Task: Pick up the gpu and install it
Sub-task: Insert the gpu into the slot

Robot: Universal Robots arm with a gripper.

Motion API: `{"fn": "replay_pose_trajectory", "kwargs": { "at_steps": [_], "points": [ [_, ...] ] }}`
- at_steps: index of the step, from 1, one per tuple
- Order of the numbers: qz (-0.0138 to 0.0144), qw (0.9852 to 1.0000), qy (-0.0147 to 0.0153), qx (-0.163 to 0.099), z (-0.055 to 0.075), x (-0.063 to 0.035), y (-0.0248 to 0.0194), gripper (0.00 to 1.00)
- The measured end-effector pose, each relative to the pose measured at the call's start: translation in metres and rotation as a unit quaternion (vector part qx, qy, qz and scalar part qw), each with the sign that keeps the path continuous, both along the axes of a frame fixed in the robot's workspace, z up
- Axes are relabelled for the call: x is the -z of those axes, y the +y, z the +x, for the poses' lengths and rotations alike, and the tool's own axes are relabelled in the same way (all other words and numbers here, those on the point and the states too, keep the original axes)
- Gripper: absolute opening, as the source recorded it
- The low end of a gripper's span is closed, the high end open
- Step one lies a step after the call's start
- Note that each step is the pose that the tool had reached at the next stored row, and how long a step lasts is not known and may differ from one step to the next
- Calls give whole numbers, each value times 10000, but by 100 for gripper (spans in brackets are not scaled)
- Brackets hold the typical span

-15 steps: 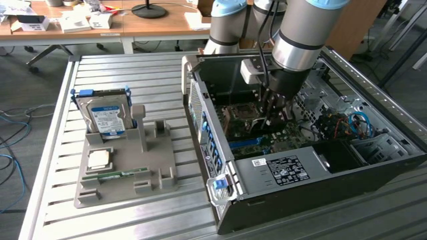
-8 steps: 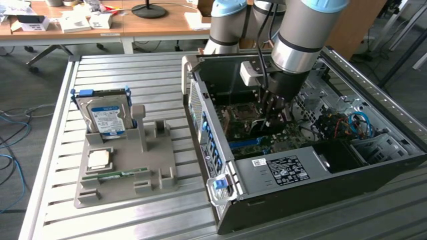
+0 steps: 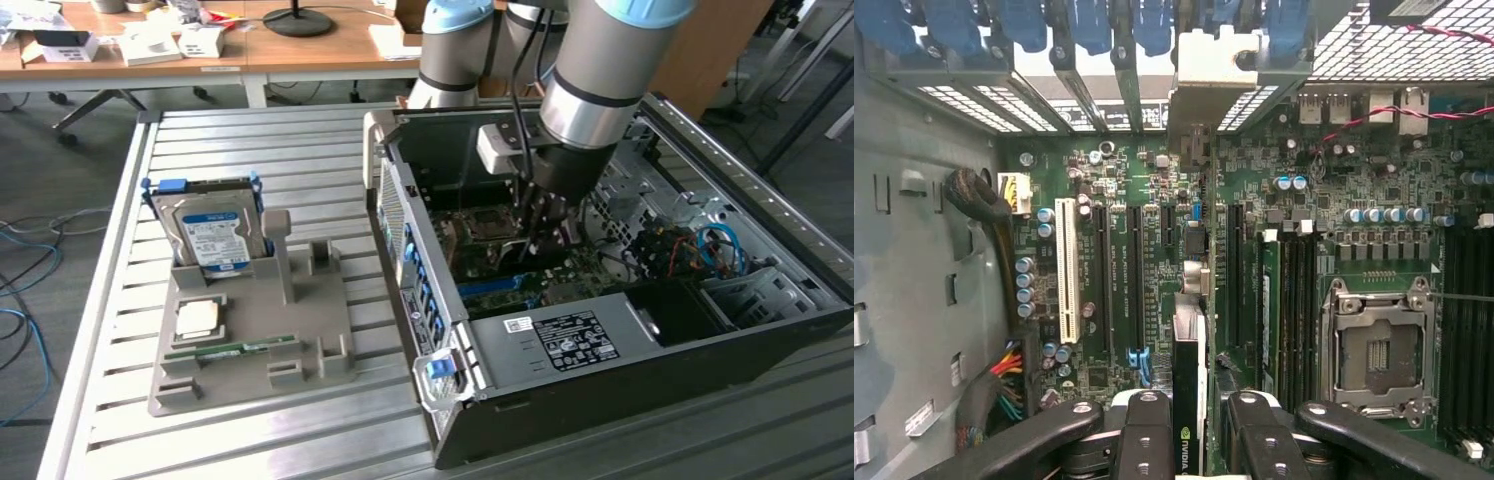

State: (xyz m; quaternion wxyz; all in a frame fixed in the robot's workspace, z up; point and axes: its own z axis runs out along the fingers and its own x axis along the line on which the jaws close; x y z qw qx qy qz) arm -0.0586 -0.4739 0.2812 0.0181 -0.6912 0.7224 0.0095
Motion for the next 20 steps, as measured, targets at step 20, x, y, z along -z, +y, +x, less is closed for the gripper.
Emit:
{"fn": "replay_pose_trajectory", "kwargs": {
  "at_steps": [20],
  "points": [
    [0,10000,-2,0,-18,53,2,26]
  ]
}}
